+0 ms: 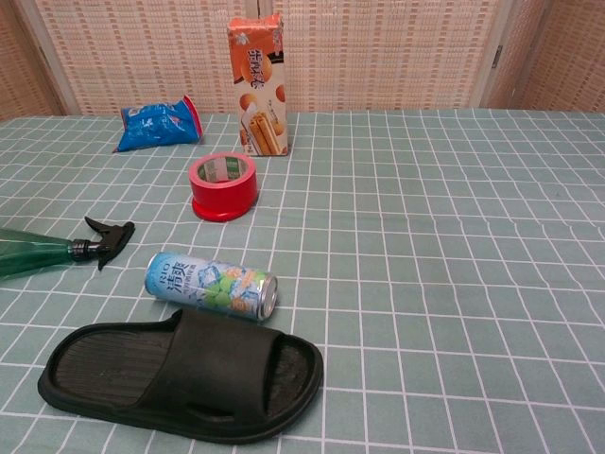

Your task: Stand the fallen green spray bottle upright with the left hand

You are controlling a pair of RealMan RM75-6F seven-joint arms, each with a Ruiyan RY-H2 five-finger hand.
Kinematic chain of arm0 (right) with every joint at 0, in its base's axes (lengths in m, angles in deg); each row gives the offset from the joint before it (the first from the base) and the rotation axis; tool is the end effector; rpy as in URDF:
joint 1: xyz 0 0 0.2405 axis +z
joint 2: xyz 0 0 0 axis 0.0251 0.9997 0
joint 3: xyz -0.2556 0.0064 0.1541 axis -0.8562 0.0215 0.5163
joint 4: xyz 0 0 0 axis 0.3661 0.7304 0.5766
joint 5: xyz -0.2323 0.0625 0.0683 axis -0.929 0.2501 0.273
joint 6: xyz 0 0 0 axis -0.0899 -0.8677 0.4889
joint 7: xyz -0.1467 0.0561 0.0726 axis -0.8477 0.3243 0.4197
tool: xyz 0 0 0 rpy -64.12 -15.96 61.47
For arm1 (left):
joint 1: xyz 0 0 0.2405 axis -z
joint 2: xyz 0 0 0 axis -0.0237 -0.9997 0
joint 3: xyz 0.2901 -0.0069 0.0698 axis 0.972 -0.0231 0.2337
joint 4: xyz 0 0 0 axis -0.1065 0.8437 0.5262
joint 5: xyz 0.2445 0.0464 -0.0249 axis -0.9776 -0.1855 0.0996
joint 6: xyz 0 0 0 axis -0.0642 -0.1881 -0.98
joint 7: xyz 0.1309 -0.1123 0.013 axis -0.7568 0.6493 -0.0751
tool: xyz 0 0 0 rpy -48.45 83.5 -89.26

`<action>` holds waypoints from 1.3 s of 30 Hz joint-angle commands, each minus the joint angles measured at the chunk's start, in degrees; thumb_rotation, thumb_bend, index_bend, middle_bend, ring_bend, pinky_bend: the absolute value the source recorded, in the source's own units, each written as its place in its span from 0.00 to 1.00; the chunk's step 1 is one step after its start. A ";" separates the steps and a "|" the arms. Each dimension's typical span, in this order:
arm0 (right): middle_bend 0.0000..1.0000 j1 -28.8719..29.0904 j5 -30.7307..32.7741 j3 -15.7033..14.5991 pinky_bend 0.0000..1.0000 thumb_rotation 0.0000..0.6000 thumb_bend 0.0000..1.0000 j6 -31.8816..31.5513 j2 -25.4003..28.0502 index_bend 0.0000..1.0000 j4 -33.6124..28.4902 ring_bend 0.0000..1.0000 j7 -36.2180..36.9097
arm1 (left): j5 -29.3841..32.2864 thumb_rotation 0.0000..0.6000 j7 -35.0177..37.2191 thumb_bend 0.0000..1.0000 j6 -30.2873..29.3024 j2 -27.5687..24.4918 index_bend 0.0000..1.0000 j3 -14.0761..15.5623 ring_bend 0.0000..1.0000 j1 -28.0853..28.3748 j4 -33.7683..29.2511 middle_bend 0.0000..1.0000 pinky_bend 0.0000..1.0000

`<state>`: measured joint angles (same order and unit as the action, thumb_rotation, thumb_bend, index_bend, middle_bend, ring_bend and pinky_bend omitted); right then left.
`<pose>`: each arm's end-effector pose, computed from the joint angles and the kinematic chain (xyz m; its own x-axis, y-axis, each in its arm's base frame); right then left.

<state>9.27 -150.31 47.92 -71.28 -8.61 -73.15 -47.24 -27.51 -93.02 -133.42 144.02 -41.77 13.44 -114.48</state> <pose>-0.3510 -0.2462 0.1194 0.4430 0.0010 0.8965 -0.8964 -0.0114 0.4430 -0.3357 0.3028 0.1377 0.4467 -0.0874 0.8904 0.8942 0.0105 -0.4475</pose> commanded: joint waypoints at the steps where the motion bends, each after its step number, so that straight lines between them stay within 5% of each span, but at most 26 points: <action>1: 0.23 0.03 -0.04 -0.06 0.07 1.00 0.00 0.04 -0.02 0.20 0.02 0.06 -0.15 | 0.11 1.00 -0.25 0.27 0.36 -0.04 0.00 0.04 0.00 0.09 0.04 0.00 0.06; 7: 0.23 0.07 0.04 -0.16 0.07 1.00 0.00 0.20 0.11 0.21 -0.29 0.06 -0.09 | 0.73 1.00 -0.01 0.27 1.02 0.25 0.00 -0.25 0.00 0.30 0.26 0.00 0.06; 12: 0.23 0.11 0.53 -0.14 0.07 1.00 0.00 0.50 0.23 0.24 -0.66 0.06 -0.26 | -2.14 1.00 1.18 0.27 -2.35 0.86 0.12 -0.55 0.10 -0.29 0.58 0.13 0.15; 24: 0.23 0.75 0.39 -0.29 0.07 1.00 0.00 1.75 0.76 0.25 -1.25 0.06 1.02 | 7.39 1.00 -9.25 0.27 5.85 -9.18 0.16 3.65 0.15 -2.04 -17.09 0.29 0.12; 36: 0.23 1.70 -3.47 -1.86 0.07 1.00 0.00 2.78 1.94 0.26 0.05 0.06 3.95 | 17.89 1.00 -20.43 0.27 11.84 -10.08 0.20 1.02 0.03 4.82 -19.41 0.16 0.09; 39: 0.23 1.76 -4.14 -2.23 0.06 1.00 0.00 2.78 2.10 0.26 0.57 0.06 4.77 | 25.53 1.00 -22.38 0.28 13.86 -9.55 0.20 -1.10 0.00 7.63 -19.40 0.13 0.08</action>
<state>10.99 -154.37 45.82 -68.53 -6.58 -72.67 -42.54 -7.17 -114.04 -121.25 134.04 -40.99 18.76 -133.87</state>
